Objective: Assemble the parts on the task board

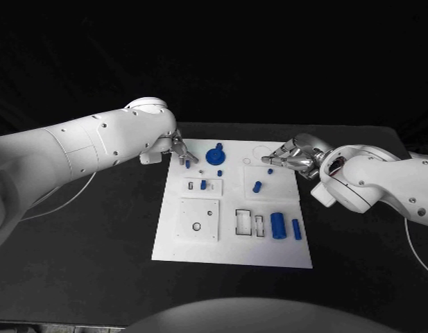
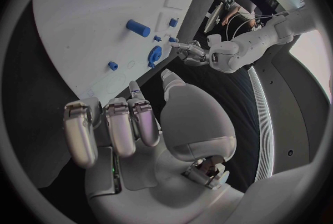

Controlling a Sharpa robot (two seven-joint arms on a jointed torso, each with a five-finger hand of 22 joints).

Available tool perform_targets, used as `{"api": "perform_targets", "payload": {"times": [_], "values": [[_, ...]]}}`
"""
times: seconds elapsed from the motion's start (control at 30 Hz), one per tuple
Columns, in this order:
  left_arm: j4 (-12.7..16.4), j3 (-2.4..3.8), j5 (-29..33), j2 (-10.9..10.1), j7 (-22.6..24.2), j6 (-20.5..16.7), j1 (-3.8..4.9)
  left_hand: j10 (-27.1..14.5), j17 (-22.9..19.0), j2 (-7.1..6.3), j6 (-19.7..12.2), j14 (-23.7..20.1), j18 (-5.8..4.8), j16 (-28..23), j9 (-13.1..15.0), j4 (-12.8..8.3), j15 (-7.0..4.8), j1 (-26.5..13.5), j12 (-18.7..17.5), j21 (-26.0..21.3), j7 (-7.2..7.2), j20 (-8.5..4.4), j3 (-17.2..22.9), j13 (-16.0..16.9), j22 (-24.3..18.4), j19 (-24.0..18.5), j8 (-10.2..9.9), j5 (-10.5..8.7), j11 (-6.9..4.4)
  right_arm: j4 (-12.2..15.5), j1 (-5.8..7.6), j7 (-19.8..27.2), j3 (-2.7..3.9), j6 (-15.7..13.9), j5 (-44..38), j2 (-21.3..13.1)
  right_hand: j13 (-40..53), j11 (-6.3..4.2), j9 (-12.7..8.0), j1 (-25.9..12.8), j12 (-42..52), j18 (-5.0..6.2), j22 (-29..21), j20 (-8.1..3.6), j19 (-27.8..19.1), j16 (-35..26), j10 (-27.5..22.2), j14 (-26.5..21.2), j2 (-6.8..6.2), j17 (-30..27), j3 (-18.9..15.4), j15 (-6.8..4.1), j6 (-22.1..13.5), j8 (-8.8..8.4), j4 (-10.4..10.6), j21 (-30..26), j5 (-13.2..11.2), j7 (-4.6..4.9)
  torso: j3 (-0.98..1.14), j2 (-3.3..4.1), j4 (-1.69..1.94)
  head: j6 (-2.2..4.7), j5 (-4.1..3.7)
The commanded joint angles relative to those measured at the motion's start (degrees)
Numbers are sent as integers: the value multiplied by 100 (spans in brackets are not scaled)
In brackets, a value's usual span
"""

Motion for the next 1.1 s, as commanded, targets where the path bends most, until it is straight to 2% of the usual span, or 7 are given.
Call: {"api": "perform_targets", "payload": {"times": [0.03,0.43,0.5,0.87,1.03,1.1], "values": [[-6,1,-20,21,58,185,-6,606,1510,10,47,606,-86,15,-7,7,-35,35,14,14,13,-4,31,1509,1510,613,-32,28,-33,8,-5,10,0,21,-58,7,1507,21,7,19,23,-38,1509,58,601,23,601,617,57,1507,-26,38,14,36,3,26,21,9,-6,3,4,2,6],[-22,-2,47,31,35,214,-19,606,1510,127,76,606,-86,15,-3,2,-40,-51,14,14,16,6,-4,1509,1510,613,-55,20,-29,10,-5,8,0,22,-59,15,1507,21,7,19,23,-38,1509,58,601,23,601,617,57,1507,-26,38,14,36,3,26,21,9,0,-1,-1,-12,1],[-24,-3,54,28,28,209,-20,606,1510,168,85,606,-86,15,-2,-3,-46,-32,14,14,10,13,3,1509,1510,613,-61,21,-34,10,-5,12,0,17,-59,17,1507,21,7,19,23,-38,1509,58,601,23,601,617,57,1507,-26,38,14,36,3,26,21,9,1,-2,-2,-31,6],[-29,-4,65,9,15,184,-23,606,1510,292,96,606,-86,15,1,-13,-57,97,14,14,-5,30,29,1509,1510,613,-95,39,-48,10,-5,19,0,13,-60,26,1507,24,7,31,23,-38,1509,61,601,23,601,617,61,1507,-31,41,14,37,-1,26,32,13,1,0,-3,-42,0],[-40,-5,66,11,26,186,-24,606,1510,347,116,606,-86,15,1,-8,-67,237,14,14,-15,40,26,1509,1510,613,-138,348,-60,10,-5,13,0,24,-60,28,1507,24,7,31,23,-38,1509,61,601,23,601,617,61,1507,-31,41,14,37,-1,26,32,13,0,0,1,-47,-9],[-49,-5,66,15,32,185,-25,606,1510,354,120,606,-86,15,1,-8,-67,252,14,14,-17,40,24,1509,1510,613,-144,377,-61,7,-5,11,0,29,-60,30,1507,24,7,31,23,-38,1509,61,601,23,601,617,61,1507,-31,41,14,37,-1,26,32,13,2,-2,-3,-46,-8]]}}
